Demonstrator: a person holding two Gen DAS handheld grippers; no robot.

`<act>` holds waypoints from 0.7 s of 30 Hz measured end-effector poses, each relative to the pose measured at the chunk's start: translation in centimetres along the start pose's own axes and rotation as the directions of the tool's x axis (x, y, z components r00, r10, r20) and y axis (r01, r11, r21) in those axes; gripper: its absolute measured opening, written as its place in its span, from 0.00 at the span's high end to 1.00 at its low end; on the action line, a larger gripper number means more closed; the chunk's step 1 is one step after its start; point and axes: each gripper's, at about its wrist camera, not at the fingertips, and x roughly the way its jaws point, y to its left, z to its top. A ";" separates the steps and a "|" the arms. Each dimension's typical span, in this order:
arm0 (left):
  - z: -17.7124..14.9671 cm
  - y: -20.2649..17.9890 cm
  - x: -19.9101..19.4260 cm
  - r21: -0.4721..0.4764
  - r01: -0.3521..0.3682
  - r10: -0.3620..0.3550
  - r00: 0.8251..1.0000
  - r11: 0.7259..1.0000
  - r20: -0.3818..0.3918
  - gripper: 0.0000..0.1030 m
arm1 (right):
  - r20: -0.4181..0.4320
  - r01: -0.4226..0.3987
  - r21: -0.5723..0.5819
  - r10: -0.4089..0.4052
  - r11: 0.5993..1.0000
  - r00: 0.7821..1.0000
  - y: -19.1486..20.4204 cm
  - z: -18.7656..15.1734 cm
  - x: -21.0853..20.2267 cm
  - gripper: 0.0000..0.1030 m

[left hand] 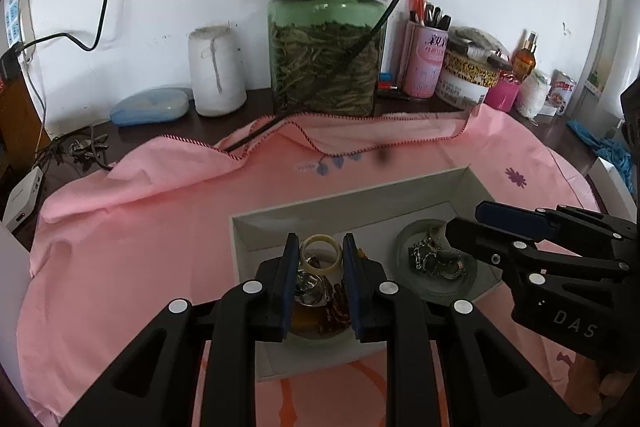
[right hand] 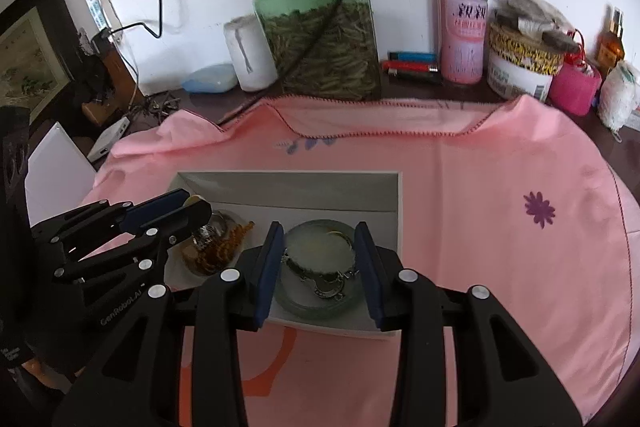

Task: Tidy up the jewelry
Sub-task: 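Carry the pale ring and green stone into the white box and open both tools, then withdraw both tools from the box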

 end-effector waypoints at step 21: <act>-0.9 -1.3 -11.9 -0.076 -0.153 0.167 0.957 0.985 0.235 0.06 | 0.260 0.229 0.031 -0.229 0.973 0.938 2.4 -0.7 -12.1 0.06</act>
